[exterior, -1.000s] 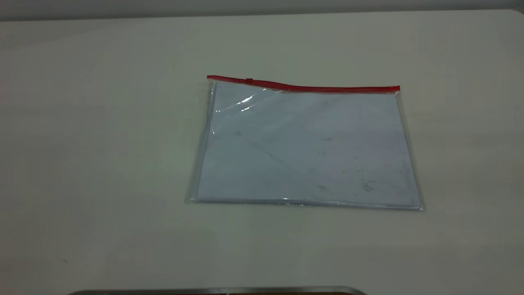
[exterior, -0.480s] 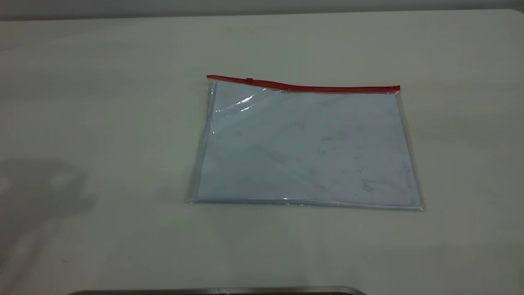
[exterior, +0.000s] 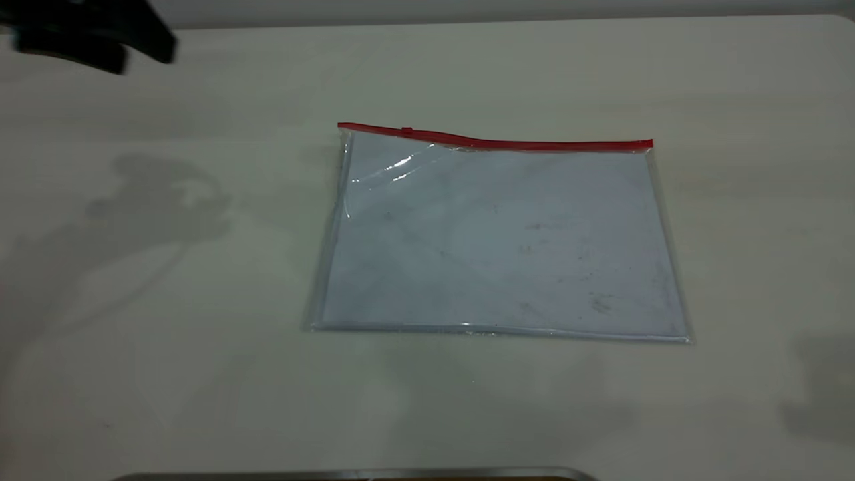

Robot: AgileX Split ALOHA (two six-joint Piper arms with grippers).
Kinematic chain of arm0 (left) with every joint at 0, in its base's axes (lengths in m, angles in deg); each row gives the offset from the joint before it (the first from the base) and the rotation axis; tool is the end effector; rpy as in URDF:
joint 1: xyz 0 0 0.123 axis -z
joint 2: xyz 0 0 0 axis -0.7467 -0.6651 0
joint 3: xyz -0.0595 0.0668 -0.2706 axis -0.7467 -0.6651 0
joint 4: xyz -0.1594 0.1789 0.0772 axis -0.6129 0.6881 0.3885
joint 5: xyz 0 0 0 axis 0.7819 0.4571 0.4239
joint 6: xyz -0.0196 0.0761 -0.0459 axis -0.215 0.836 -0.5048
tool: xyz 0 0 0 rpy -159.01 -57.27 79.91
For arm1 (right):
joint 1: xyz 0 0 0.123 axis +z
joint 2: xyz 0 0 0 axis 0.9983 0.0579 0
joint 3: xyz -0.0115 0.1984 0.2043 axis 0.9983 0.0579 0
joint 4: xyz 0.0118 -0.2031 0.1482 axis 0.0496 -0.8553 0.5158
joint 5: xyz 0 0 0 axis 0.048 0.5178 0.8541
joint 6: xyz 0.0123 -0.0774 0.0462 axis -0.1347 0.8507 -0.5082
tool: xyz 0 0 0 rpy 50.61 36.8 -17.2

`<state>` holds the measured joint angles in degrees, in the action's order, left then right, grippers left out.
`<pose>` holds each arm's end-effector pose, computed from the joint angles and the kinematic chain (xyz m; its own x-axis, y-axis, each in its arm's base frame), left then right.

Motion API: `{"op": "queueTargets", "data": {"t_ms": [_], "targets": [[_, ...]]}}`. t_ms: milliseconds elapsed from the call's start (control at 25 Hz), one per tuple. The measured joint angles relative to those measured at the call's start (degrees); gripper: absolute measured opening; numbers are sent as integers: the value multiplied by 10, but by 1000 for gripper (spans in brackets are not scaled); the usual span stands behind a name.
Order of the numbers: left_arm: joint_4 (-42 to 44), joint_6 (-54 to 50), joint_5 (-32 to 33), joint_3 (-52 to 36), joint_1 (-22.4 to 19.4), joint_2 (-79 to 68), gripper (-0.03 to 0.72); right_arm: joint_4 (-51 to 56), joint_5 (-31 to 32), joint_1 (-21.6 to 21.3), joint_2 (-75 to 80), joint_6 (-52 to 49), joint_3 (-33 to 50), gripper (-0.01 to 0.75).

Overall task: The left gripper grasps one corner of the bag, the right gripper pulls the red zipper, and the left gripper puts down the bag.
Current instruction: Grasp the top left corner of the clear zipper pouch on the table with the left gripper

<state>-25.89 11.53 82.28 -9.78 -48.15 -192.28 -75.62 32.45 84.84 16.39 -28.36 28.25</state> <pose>0.3822 -0.0296 0.1326 -0.8492 0.0508 -0.5256 0.2068 0.9479 -0.2425 0.1736 0.0039 0.2677 -0.7712 0.0174 -0.6363 -0.0401 0.9963 0.0758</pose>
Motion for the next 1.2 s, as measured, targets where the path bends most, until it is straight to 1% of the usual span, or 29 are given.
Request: {"op": "queueTargets", "data": {"t_ms": [160, 240, 440, 560, 680, 880, 1040, 1200], "targets": [[-95, 116, 25, 57, 2, -81, 580, 1, -47, 0, 89, 13, -20, 557], [-131, 164, 40, 77, 9, -112, 580, 1, -61, 0, 130, 15, -33, 557], [-207, 275, 48, 99, 41, -172, 580, 1, -79, 0, 203, 18, -56, 550], [-244, 322, 47, 107, 58, -197, 580, 1, -91, 0, 227, 22, -61, 550], [-278, 357, 42, 114, 70, -216, 580, 1, -97, 0, 238, 29, -62, 548], [-329, 399, 41, 134, 76, -251, 580, 1, -101, 0, 238, 33, -62, 548], [-353, 405, 40, 148, 78, -277, 580, 1, -102, 0, 238, 33, -62, 548], [-361, 407, 56, 161, 81, -300, 580, 2, -104, 0, 238, 33, -62, 547]]}}
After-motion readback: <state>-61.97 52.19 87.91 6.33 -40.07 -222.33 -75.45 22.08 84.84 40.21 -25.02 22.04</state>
